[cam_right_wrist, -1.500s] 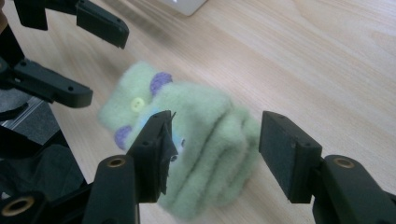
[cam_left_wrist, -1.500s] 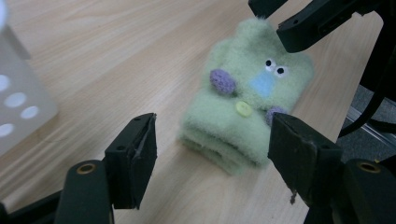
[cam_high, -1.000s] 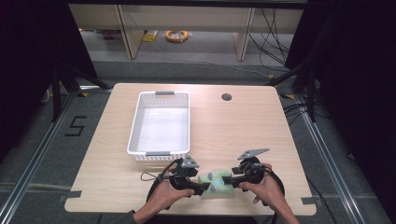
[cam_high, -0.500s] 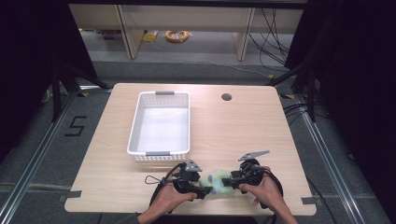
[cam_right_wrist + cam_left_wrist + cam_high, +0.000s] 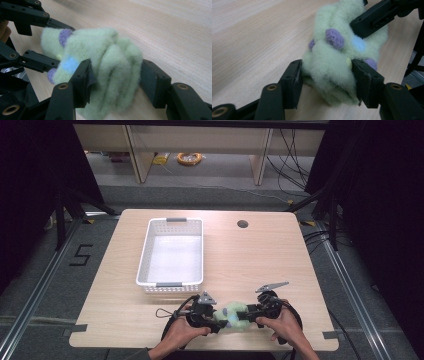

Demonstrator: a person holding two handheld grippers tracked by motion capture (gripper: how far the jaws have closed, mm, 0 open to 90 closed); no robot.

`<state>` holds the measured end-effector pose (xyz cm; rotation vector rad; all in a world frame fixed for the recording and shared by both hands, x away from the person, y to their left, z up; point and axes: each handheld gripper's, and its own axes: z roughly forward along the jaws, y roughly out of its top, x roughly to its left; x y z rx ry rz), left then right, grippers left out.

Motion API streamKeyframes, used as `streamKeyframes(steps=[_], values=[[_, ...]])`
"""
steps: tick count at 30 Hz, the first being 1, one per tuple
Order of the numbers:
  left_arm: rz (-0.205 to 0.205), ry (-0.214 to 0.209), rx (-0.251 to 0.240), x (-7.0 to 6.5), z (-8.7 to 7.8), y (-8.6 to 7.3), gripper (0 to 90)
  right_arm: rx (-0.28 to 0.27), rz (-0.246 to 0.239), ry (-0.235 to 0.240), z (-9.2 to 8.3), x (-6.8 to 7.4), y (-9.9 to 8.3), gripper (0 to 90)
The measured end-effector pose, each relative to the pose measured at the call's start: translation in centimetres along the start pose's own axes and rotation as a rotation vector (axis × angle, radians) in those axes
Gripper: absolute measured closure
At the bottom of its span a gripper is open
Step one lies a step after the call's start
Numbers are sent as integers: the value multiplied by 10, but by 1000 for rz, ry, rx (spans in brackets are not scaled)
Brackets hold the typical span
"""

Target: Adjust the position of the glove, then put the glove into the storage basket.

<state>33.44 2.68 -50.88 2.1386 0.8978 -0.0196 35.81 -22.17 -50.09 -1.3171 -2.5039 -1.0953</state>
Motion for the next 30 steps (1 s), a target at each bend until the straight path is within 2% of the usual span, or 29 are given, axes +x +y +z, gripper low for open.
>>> streamKeyframes(steps=[1,3,4,5,7,8,10,13,16,22,24,25,26,28,29,30], values=[[-9,-6,-8,-1,0,0,479,-3,0,-6,0,1,0,480],[3,-8,-6,-2,-1,-1,527,1,5,1,1,1,0,500],[26,-1,-7,-4,-1,-1,547,5,3,23,1,1,0,512],[27,5,-11,-6,-1,-1,562,2,6,12,1,2,0,520],[79,10,8,-6,-3,0,583,-7,4,14,2,1,-1,544],[60,10,-12,-7,-2,-1,591,2,4,21,2,2,-1,558],[60,11,-11,-7,-2,-1,603,1,-4,33,2,2,-1,588],[88,8,2,-7,-3,0,615,-1,-14,15,1,6,-1,623],[80,10,-17,-8,-3,-1,628,-8,-27,16,1,8,-1,641],[74,18,-11,-7,-4,-1,642,-17,-43,18,0,8,-2,657],[89,7,-12,-7,-5,-1,647,-18,-45,8,-1,9,-2,660],[92,7,-13,-7,-5,-1,651,-20,-51,-3,-1,9,-2,662],[85,6,-14,-7,-6,-1,654,-23,-56,10,-1,9,-2,663],[83,6,-30,-8,-6,-1,664,-27,-66,2,-1,10,-1,669],[96,10,-21,-8,-7,-1,670,-27,-68,-8,-2,11,-1,671],[91,6,-35,-9,-7,-1,674,-29,-73,0,-2,11,-1,672]])
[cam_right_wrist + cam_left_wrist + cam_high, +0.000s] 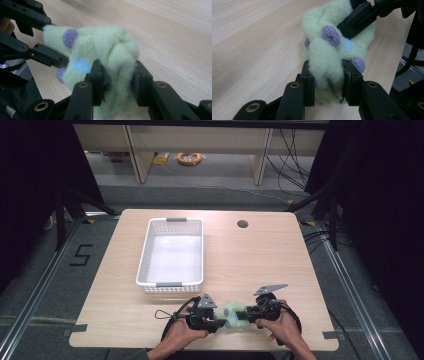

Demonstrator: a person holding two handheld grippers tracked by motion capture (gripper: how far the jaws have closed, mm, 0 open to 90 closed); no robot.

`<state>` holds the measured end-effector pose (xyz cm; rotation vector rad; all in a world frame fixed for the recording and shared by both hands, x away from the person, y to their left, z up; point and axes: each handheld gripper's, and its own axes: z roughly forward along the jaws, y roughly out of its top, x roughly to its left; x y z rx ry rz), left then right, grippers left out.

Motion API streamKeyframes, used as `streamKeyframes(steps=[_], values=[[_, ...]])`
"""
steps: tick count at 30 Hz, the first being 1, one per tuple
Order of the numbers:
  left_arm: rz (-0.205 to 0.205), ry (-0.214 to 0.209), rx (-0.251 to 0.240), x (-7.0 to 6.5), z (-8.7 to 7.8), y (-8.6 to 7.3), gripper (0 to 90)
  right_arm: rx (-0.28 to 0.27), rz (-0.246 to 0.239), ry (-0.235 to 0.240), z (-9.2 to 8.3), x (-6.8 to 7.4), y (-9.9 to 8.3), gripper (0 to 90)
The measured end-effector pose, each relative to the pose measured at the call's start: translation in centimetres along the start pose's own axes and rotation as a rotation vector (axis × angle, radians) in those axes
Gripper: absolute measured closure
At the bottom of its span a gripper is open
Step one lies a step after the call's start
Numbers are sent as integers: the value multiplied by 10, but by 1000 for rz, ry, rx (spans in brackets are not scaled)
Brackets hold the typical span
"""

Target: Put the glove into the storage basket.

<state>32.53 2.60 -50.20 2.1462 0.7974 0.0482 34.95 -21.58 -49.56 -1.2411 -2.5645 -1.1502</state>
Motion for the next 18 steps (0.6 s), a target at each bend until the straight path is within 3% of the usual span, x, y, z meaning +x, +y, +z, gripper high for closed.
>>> streamKeyframes(steps=[1,4,6,9,10,11,14,15,18], values=[[19,0,16,1,-1,0,677,-2,-1,-2,0,0,0,674],[5,-4,3,0,-2,0,685,-7,-6,4,-1,2,0,677],[29,-7,13,1,-5,1,688,-11,-10,12,-2,2,1,680],[13,4,-7,0,-9,-1,696,-13,-12,3,-3,5,5,682],[19,-4,-10,1,-12,-1,699,-17,25,35,-3,8,6,683],[5,-1,-17,0,-15,-1,701,-29,-12,20,-4,6,8,683],[11,-3,-38,0,-22,1,703,-42,-28,38,-7,12,12,684],[18,0,-38,1,-23,1,703,-46,-34,17,-9,14,13,684],[5,4,-40,0,-27,2,703,-51,-47,19,-11,19,18,684]])
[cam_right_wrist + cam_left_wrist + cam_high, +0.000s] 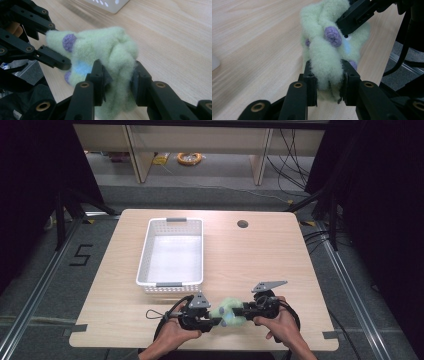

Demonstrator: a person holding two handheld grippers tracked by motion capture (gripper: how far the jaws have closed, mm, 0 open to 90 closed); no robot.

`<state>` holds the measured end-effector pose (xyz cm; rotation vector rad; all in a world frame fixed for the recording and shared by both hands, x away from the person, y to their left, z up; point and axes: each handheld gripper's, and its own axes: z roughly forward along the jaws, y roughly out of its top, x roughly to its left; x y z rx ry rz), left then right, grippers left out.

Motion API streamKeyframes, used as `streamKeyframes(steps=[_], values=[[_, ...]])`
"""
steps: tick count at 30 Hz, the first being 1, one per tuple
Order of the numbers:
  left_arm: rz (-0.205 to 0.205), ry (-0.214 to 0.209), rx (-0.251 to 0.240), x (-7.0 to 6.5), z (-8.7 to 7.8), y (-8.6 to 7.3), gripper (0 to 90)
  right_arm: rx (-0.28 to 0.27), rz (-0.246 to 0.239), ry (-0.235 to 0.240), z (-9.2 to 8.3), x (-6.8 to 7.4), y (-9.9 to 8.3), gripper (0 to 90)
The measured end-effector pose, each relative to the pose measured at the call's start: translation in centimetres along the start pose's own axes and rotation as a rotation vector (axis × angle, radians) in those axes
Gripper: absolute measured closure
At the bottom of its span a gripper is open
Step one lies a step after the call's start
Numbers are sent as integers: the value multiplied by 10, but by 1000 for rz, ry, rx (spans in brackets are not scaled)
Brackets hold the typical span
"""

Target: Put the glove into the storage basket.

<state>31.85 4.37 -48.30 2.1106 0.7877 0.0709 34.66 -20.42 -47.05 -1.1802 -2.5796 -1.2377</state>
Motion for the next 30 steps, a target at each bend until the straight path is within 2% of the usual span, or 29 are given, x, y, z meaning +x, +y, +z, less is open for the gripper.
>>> streamKeyframes(steps=[2,3,6,10,11,13,14,17,18,19,20,24,25,26,29,30], values=[[10,-3,-6,1,-2,2,703,5,17,7,0,2,1,684],[9,-7,-9,1,-4,3,702,0,-3,-4,-2,1,3,684],[15,-6,-16,2,-9,7,702,-11,-8,-2,-4,3,8,684],[-5,-10,-28,4,-14,10,702,-6,-22,2,-5,7,16,683],[-1,-4,-35,4,-16,11,702,4,-4,-5,-7,11,18,683],[6,0,-43,6,-22,14,702,-9,-39,-24,-9,12,24,684],[14,2,-49,6,-24,16,701,-10,-35,-7,-10,13,26,683],[18,5,-58,8,-32,21,701,-24,-31,-7,-13,19,34,683],[12,8,-55,7,-35,23,701,-18,-37,-12,-14,20,37,683],[27,7,-60,9,-38,25,700,-29,-69,-4,-14,19,40,683],[18,9,-65,9,-40,27,700,-29,-69,-9,-15,21,44,683],[33,18,-64,14,-48,34,699,-37,-76,-20,-17,28,55,683],[23,25,-57,14,-50,34,699,-34,-92,-32,-18,28,58,683],[29,23,-60,16,-51,36,699,-29,-86,-21,-18,28,60,683],[27,31,-65,20,-57,39,699,-32,-92,-33,-17,29,68,683],[29,39,-65,21,-59,41,699,-31,-80,-14,-16,31,70,683]])
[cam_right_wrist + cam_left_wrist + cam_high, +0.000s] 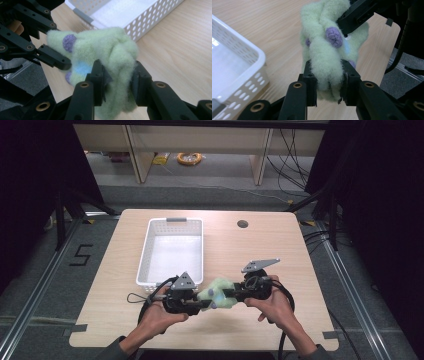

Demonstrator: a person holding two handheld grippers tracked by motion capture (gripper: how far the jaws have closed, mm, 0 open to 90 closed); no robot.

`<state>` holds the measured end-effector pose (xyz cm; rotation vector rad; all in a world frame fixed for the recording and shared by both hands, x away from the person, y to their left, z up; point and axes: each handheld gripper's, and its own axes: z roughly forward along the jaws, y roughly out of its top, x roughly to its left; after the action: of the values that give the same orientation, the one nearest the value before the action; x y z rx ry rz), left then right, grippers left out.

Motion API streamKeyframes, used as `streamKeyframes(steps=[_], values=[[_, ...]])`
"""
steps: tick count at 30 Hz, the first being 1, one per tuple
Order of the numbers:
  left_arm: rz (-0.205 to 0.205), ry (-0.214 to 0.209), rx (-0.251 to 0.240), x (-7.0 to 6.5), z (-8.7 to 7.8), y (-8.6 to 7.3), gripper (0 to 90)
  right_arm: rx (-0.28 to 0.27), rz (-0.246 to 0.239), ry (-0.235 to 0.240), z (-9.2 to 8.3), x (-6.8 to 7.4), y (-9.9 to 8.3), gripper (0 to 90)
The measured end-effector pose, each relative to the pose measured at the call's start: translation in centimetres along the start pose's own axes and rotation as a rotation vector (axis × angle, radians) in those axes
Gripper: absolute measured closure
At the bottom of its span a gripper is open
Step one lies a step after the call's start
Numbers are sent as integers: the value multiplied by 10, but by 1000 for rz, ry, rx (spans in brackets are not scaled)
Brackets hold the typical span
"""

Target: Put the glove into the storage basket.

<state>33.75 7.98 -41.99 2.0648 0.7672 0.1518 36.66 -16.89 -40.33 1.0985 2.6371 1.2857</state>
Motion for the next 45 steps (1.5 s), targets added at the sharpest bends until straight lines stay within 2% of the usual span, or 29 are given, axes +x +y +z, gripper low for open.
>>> streamKeyframes(steps=[2,3,5,6,7,9,10,11,13,15,16,17,18,19,23,24,25,27,32,34,35,39,45], values=[[3,2,-1,3,-5,4,699,-11,-23,-16,0,-1,6,683],[1,6,-3,5,-7,6,699,-14,-21,7,0,0,10,682],[25,17,0,10,-12,10,698,-19,-20,-5,-2,2,16,683],[10,27,-8,11,-14,12,698,-36,-33,-7,0,1,20,683],[17,19,-2,15,-16,14,698,-23,-16,-8,-1,3,24,683],[17,30,0,19,-19,16,698,-29,-29,-6,2,3,31,683],[31,34,13,22,-21,17,698,-24,-28,-9,3,4,35,683],[24,35,6,25,-23,18,697,-24,-28,9,5,4,38,683],[20,50,5,30,-26,20,697,-29,-40,3,8,4,45,683],[20,53,14,37,-30,21,697,-19,-30,-2,11,4,53,683],[8,56,1,40,-32,22,697,-18,-20,5,14,5,56,683],[12,56,8,43,-34,23,697,-21,-36,2,17,4,60,683],[19,64,15,47,-37,23,697,-16,-30,5,19,4,64,683],[0,59,5,50,-38,24,697,-23,-31,17,22,4,67,683],[5,82,35,65,-44,25,696,-9,-46,-1,33,6,82,683],[-9,92,28,68,-45,25,696,-5,-48,1,36,6,85,683],[-7,90,30,72,-47,25,696,-4,-48,2,40,6,89,683],[-30,102,31,78,-50,26,696,-1,-43,6,46,5,96,683],[-43,133,51,93,-54,26,695,21,-18,14,61,4,111,683],[-52,141,63,100,-54,25,695,25,-25,15,68,2,116,683],[-55,136,69,103,-55,25,695,16,-15,14,73,1,117,683],[-71,146,83,115,-55,22,695,49,10,21,84,-1,125,684],[-108,163,88,127,-53,18,694,68,14,18,100,-7,135,683]])
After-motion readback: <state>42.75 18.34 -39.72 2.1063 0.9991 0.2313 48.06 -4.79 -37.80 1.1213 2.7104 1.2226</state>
